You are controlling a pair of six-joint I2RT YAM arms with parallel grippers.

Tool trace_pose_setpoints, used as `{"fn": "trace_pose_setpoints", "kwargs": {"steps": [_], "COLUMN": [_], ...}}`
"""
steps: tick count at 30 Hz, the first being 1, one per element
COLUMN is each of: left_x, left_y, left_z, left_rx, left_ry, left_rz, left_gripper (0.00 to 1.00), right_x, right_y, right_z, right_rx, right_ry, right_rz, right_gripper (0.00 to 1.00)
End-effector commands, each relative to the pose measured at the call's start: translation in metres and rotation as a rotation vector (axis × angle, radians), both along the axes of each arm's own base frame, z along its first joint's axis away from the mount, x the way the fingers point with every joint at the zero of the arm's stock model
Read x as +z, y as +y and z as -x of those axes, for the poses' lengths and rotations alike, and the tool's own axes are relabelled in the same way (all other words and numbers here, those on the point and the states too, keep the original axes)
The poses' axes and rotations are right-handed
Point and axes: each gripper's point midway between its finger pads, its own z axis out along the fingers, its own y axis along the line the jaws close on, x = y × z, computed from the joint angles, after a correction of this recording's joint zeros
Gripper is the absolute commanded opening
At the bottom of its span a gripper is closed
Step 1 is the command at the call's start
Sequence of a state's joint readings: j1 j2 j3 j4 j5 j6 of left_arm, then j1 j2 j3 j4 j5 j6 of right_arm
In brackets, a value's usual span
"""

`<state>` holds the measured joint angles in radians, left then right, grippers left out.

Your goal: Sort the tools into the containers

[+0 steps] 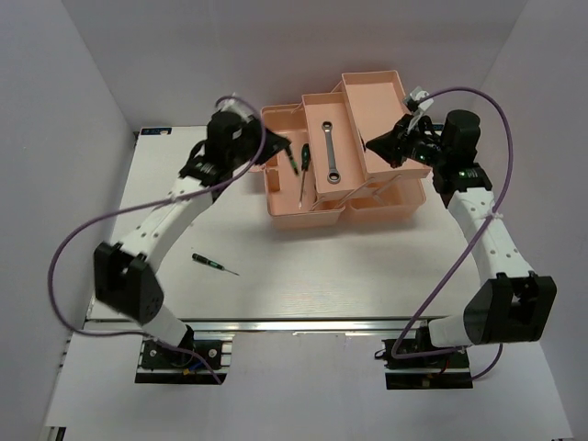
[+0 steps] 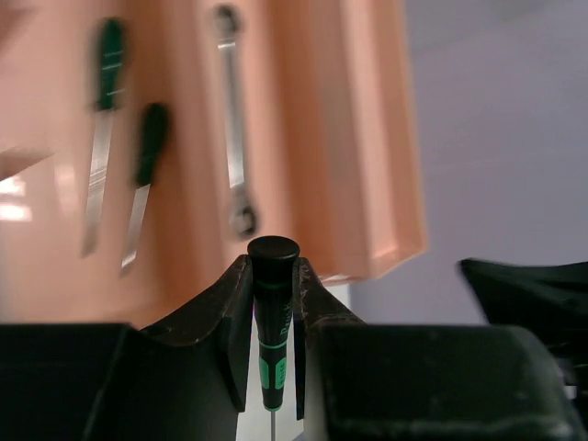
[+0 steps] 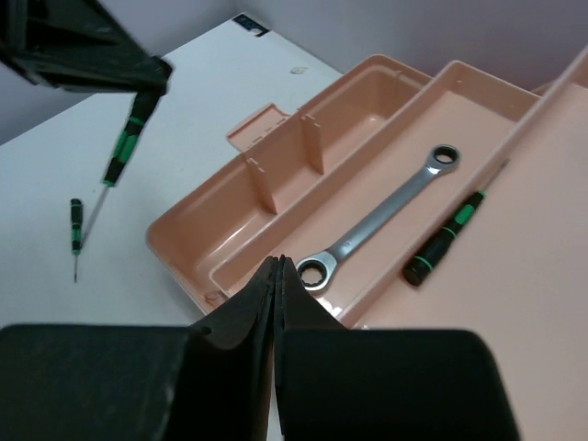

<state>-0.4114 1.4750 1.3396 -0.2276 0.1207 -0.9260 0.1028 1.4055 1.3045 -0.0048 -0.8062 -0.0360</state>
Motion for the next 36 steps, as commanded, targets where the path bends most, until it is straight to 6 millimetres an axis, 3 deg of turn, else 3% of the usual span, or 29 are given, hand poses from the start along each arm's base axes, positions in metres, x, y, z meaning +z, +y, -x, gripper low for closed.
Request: {"fn": "trace_pose_setpoints", "kwargs": {"steps": [1,2,3,4,5,6,7,8,9,10,11,13,17,21,24,25,26,29,30,31,33,34,35,36], "left_x": [0.054,0.09,0.103,0.081,0.122,0.135,0.113,0.154,0.16,0.161,0.15,0.151,0.123,0.1,0.08,0.076,0.071,0.073,0.076,0.078,0.092,0.105,0.113,0.122], "left_y": [-0.064,-0.077,-0.089,-0.11,-0.121,-0.131,-0.151,-0.156,-0.162,-0.174,-0.18,-0.191,-0.21,-0.23,-0.231,-0.231,-0.232,-0.232,-0.232,-0.231,-0.227,-0.219,-0.215,-0.205], "left_z": [-0.031,-0.039,-0.046,-0.063,-0.065,-0.07,-0.087,-0.086,-0.09,-0.092,-0.107,-0.109,-0.121,-0.12,-0.127,-0.128,-0.128,-0.127,-0.126,-0.126,-0.127,-0.127,-0.126,-0.128], "left_rx": [-0.16,-0.187,-0.21,-0.236,-0.267,-0.281,-0.296,-0.302,-0.296,-0.298,-0.256,-0.226,-0.166,-0.141,-0.102,-0.105,-0.109,-0.115,-0.115,-0.113,-0.107,-0.092,-0.084,-0.066], "left_ry": [-0.154,-0.231,-0.26,-0.23,-0.311,-0.339,-0.308,-0.401,-0.407,-0.419,-0.428,-0.451,-0.452,-0.445,-0.42,-0.416,-0.406,-0.417,-0.423,-0.429,-0.463,-0.491,-0.506,-0.527], "left_rz": [0.098,0.141,0.18,0.185,0.235,0.285,0.295,0.351,0.393,0.415,0.43,0.459,0.46,0.405,0.335,0.322,0.302,0.29,0.292,0.294,0.299,0.298,0.293,0.284], "left_gripper": [0.0,0.0,0.0,0.0,0.0,0.0,0.0,0.0,0.0,0.0,0.0,0.0,0.0,0.0,0.18,0.38,0.5,0.71,0.72,0.74,0.74,0.72,0.67,0.5], "right_x": [0.03,0.025,0.03,0.029,0.023,0.027,0.026,0.025,0.023,0.023,0.023,0.023,0.019,0.012,0.009,0.009,0.009,0.01,0.01,0.01,0.012,0.013,0.013,0.014], "right_y": [-0.021,-0.027,-0.031,-0.039,-0.044,-0.048,-0.056,-0.06,-0.06,-0.072,-0.075,-0.083,-0.087,-0.087,-0.086,-0.086,-0.086,-0.083,-0.081,-0.074,-0.066,-0.054,-0.047,-0.039], "right_z": [-0.003,-0.005,-0.001,-0.002,-0.002,0.002,0.001,0.001,0.006,0.004,0.004,0.007,0.01,0.013,0.012,0.012,0.012,0.013,0.014,0.019,0.025,0.036,0.043,0.051], "right_rx": [-0.143,-0.178,-0.195,-0.221,-0.242,-0.257,-0.279,-0.292,-0.295,-0.329,-0.339,-0.361,-0.368,-0.363,-0.362,-0.362,-0.36,-0.334,-0.315,-0.262,-0.182,-0.062,0.009,0.078], "right_ry": [-0.112,-0.106,-0.12,-0.119,-0.112,-0.125,-0.127,-0.122,-0.107,-0.104,-0.103,-0.102,-0.088,-0.064,-0.053,-0.055,-0.056,-0.065,-0.072,-0.081,-0.11,-0.162,-0.182,-0.205], "right_rz": [-0.014,-0.009,-0.011,-0.009,-0.008,-0.011,-0.01,-0.013,-0.028,-0.03,-0.036,-0.043,-0.045,-0.056,-0.059,-0.06,-0.06,-0.057,-0.053,-0.048,-0.027,0.003,0.01,0.01], "right_gripper": [0.0,0.0,0.0,0.0,0.0,0.0,0.0,0.0,0.0,0.0,0.0,0.0,0.0,0.0,0.0,0.01,0.02,0.15,0.2,0.33,0.49,0.55,0.56,0.56]}}
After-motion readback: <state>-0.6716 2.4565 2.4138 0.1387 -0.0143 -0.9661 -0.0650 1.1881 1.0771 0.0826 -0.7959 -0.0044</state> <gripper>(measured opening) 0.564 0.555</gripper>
